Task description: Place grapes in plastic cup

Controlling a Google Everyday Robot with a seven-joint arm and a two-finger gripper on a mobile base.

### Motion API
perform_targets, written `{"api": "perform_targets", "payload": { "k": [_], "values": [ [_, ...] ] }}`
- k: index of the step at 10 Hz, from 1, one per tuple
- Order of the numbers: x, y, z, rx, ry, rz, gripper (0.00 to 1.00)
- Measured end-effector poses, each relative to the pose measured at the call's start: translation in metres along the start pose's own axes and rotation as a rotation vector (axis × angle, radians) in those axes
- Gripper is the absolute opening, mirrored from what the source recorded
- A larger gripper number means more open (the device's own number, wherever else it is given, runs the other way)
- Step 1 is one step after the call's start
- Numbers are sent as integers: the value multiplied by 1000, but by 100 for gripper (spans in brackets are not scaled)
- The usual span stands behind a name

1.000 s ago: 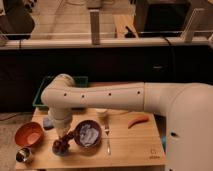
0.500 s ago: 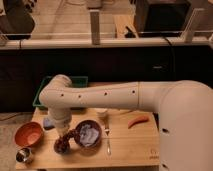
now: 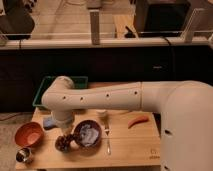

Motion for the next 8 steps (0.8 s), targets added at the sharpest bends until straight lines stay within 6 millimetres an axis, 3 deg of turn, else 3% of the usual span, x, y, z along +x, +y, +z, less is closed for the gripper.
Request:
{"api": "perform_targets", "payload": {
  "k": [3,8],
  "values": [
    [10,8,11,-28,110,6,80],
    [30,12,17,-28,-20,43,80]
  ]
}}
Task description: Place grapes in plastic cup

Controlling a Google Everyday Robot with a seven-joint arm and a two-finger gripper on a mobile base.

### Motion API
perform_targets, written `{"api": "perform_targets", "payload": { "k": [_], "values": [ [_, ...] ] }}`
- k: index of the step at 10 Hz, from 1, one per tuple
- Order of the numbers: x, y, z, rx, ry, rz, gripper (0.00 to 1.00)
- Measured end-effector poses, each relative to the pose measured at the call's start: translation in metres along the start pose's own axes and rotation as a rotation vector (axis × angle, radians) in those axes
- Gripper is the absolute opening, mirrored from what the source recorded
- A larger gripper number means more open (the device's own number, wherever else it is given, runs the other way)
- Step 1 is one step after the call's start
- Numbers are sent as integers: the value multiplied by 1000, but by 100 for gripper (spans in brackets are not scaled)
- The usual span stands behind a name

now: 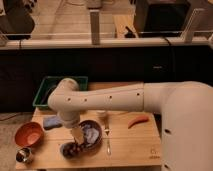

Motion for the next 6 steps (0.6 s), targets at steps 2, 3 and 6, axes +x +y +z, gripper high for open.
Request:
{"api": "perform_targets", "payload": {
  "k": [2,3,6],
  "values": [
    [-2,-1,0,2,-3,-2,80],
    [-1,-1,0,2,-3,0,80],
    [-1,-1,0,3,-2,-2,80]
  ]
}}
